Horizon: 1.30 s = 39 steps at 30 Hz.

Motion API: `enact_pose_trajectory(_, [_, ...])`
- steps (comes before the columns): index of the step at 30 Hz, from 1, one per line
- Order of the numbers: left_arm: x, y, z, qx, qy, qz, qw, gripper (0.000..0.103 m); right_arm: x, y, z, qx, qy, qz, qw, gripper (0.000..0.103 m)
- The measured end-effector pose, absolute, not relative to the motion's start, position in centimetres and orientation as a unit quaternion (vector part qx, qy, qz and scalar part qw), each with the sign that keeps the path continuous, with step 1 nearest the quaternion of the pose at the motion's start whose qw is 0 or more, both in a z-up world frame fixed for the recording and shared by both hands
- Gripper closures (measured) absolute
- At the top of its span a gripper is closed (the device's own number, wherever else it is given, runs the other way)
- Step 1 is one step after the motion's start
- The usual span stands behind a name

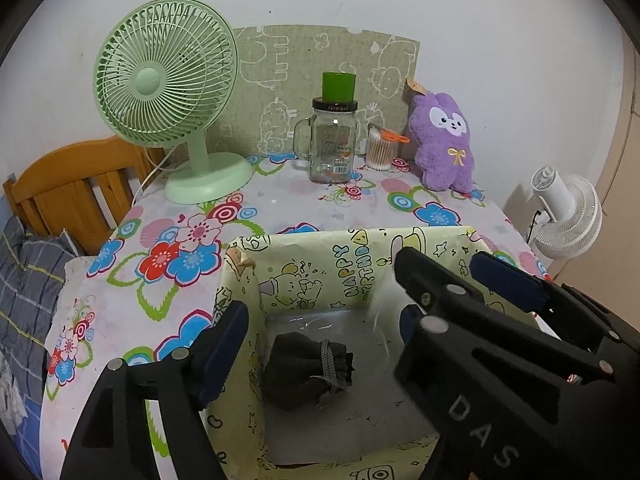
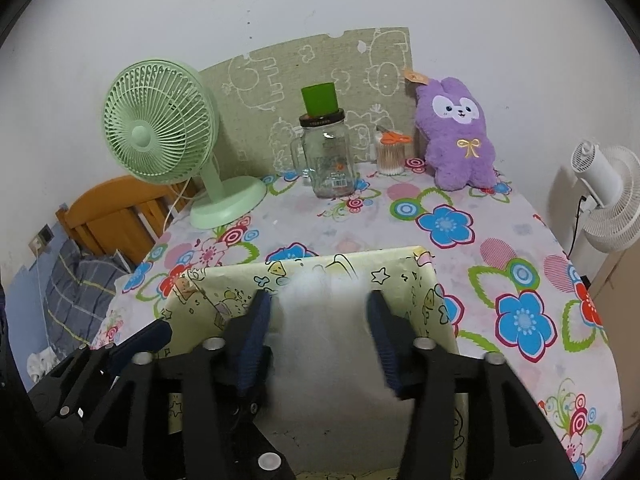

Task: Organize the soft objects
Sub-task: 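Lower the sock into the fabric box with the left tool while the right tool drops the towel beside it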

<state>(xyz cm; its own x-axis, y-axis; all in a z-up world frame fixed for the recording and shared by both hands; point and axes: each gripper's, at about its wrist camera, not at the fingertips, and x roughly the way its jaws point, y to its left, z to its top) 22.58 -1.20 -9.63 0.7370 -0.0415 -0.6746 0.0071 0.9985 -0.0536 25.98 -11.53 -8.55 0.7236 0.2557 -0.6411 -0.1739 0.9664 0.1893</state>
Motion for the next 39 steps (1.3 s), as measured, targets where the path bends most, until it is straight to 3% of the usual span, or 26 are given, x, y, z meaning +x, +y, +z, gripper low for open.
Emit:
enact_pose_trajectory(5, [22.4,-1.2,-9.4,-0.026,0.359,-0.016,0.933,0.019,25.7,-11.6,-8.2,0.055,0.347,0.117,0.929,0.025])
enact_pose_trajectory(9, [21.9,-1.4,-9.0,-0.025,0.354,-0.017,0.935,0.017,25.3,-11.8,-7.7,0.055,0.342,0.115,0.931,0.019])
enact_pose_trajectory(12, [21.4,-1.5,-8.6,-0.028,0.352,-0.016,0.935,0.013,24.8,-11.9,-7.3,0.051,0.339,0.118,0.932,0.019])
enact_pose_trajectory(39, [14.5,-2.6,-4.1,-0.017,0.296,-0.027,0.955,0.008,17.6,-13.4,-2.0,0.044,0.283,0.110,0.952,0.013])
